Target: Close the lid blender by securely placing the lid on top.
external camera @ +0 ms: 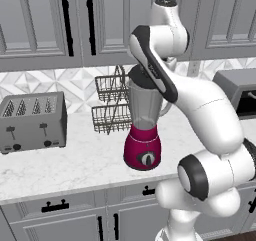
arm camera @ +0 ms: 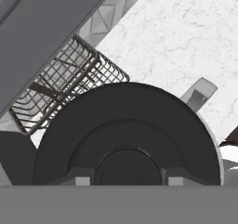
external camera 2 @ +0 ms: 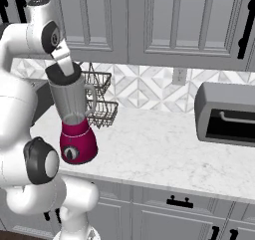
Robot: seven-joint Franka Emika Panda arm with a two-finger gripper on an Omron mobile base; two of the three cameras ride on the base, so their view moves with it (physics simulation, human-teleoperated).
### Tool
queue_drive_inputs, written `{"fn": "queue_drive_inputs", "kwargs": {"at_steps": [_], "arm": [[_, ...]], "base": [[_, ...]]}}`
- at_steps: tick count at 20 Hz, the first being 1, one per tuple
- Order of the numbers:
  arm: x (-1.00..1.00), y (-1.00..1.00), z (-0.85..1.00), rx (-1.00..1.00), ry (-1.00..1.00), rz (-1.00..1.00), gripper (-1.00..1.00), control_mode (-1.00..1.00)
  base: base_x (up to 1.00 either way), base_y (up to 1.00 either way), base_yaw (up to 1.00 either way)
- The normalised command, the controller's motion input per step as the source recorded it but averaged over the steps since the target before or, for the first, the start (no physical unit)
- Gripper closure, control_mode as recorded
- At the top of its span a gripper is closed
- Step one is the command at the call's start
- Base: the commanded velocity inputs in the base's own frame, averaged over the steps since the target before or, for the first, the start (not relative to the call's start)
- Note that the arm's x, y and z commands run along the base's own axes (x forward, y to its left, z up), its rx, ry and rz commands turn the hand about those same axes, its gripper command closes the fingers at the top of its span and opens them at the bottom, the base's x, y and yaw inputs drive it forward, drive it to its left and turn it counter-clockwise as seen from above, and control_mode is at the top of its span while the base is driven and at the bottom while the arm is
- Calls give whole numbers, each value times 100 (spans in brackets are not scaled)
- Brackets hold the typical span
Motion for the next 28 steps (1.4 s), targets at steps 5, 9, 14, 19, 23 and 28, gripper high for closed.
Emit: {"fn": "queue_drive_inputs", "kwargs": {"at_steps": [5, 9, 14, 19, 23, 28], "arm": [[24, 0, -16, 0, 8, 0, 100, -100], [0, 0, -14, 0, 3, 2, 100, -100], [0, 0, -10, 0, 3, 3, 100, -100], [-15, 0, -2, 0, 1, 3, 100, -100], [-4, 0, 2, 0, 3, 0, 100, -100], [3, 0, 10, 0, 1, 0, 100, -100]], "base": [[0, 0, 0], [0, 0, 0], [0, 0, 0], [0, 0, 0], [0, 0, 0], [0, 0, 0]]}}
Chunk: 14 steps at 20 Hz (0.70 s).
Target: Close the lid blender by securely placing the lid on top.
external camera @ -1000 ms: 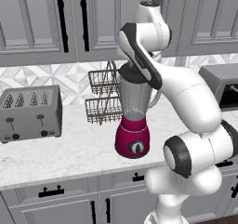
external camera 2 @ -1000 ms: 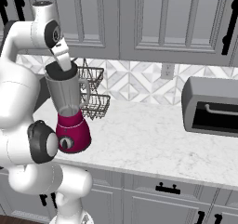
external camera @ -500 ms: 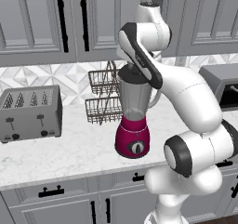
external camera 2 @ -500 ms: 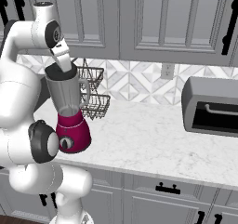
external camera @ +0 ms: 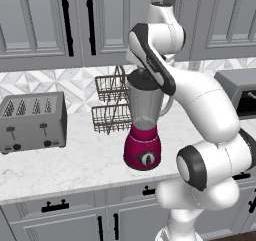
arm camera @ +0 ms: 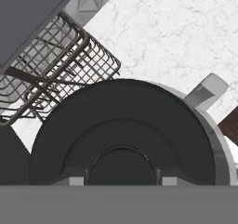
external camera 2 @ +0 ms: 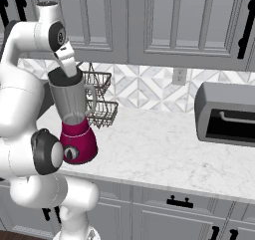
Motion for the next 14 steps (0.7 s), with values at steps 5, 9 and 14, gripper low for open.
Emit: {"fn": "queue_drive_inputs", "kwargs": {"at_steps": [5, 9, 14], "arm": [[14, 0, 5, 0, 0, 0, 100, -100], [-2, -2, 0, 0, 0, 0, 100, -100], [-8, -1, 2, 0, 0, 0, 100, -100]], "base": [[0, 0, 0], [0, 0, 0], [0, 0, 0]]}}
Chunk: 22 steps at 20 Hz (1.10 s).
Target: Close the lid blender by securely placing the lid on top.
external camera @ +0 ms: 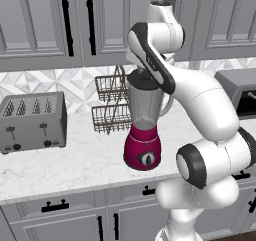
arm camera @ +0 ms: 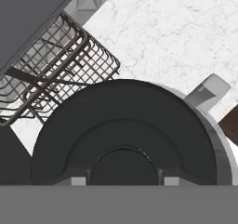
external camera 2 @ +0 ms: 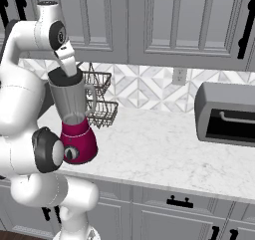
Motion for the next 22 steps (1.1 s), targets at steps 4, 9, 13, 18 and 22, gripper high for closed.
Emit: {"fn": "queue_drive_inputs", "kwargs": {"at_steps": [4, 9, 13, 18, 22], "arm": [[-5, -1, 0, 0, 4, 0, 100, -100], [-33, -8, -8, 0, 5, 0, 100, -100], [-13, 0, -37, -3, 10, 0, 100, -100], [0, 0, -53, -5, 11, 0, 100, -100], [0, 1, -58, -4, 11, 0, 100, -100]], "base": [[0, 0, 0], [0, 0, 0], [0, 0, 0], [0, 0, 0], [0, 0, 0]]}}
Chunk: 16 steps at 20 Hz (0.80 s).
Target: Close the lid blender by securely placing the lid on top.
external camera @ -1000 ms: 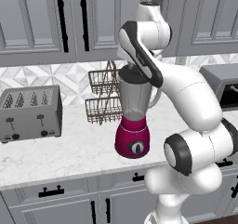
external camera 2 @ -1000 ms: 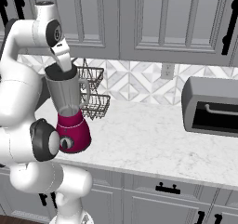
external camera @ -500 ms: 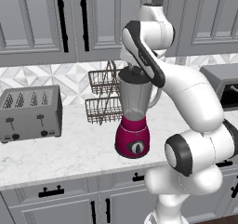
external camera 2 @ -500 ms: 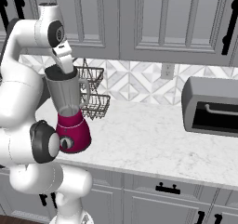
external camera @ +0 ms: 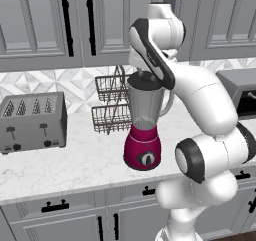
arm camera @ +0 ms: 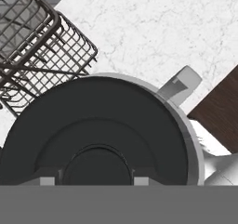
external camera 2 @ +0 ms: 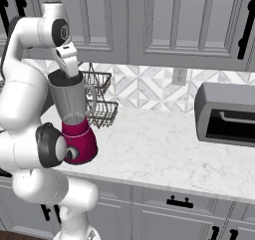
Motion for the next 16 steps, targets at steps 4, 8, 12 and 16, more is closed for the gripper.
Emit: {"fn": "queue_drive_inputs", "kwargs": {"at_steps": [4, 8, 12, 16], "arm": [[-2, 1, -54, -1, 5, 0, 100, -100], [2, 0, 1, 0, 1, 0, 100, -100], [14, 0, 19, 0, 2, 0, 100, -100], [3, 0, 25, 0, 0, 0, 100, -100]], "base": [[0, 0, 0], [0, 0, 0], [0, 0, 0], [0, 0, 0]]}}
